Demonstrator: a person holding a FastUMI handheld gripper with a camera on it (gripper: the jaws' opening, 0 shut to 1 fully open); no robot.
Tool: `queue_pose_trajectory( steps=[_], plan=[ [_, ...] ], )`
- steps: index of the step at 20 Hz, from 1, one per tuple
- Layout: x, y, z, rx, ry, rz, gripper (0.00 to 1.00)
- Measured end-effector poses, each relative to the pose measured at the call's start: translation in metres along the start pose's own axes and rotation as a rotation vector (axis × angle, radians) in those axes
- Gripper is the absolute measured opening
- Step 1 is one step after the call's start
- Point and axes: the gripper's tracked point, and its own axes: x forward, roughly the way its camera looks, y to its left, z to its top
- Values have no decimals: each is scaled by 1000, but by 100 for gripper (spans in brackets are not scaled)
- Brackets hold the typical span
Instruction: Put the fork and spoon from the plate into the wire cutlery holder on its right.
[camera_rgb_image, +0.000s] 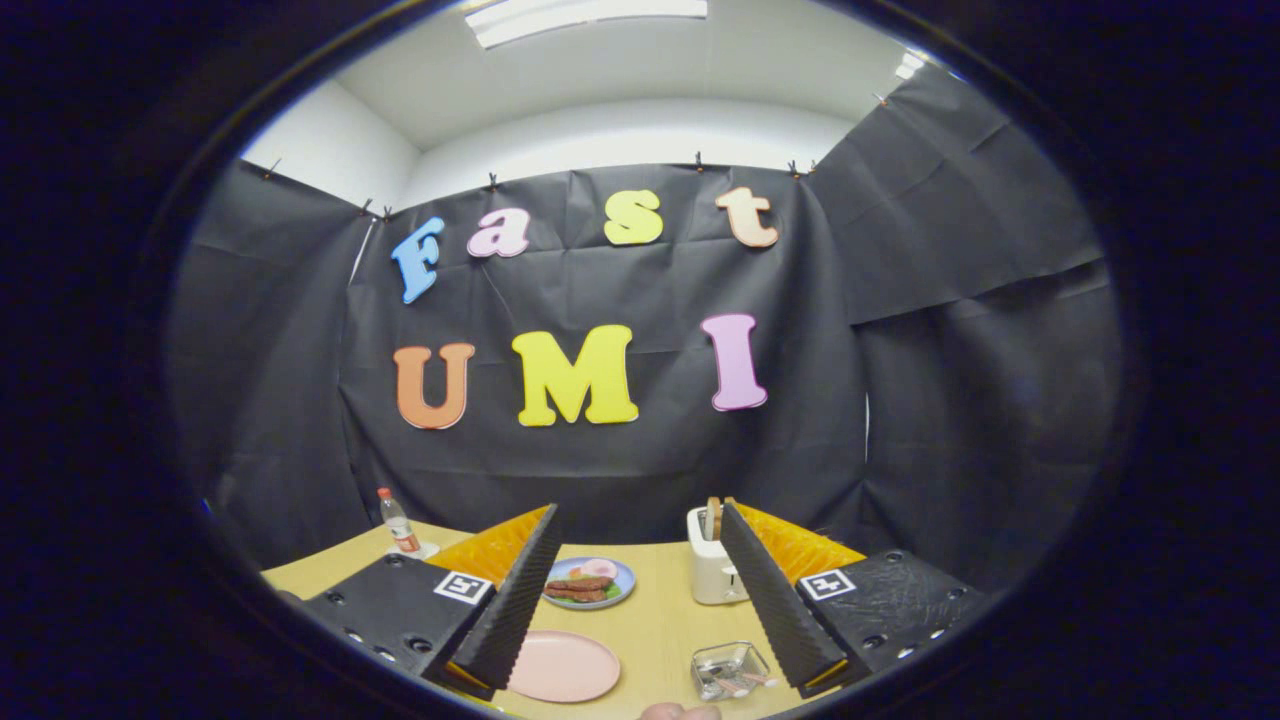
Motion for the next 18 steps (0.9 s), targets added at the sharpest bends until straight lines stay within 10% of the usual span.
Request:
queue_pose_trajectory(
  steps=[18],
  plan=[
    [-4, 6, 7, 20, 0, 11, 95]
  ],
)
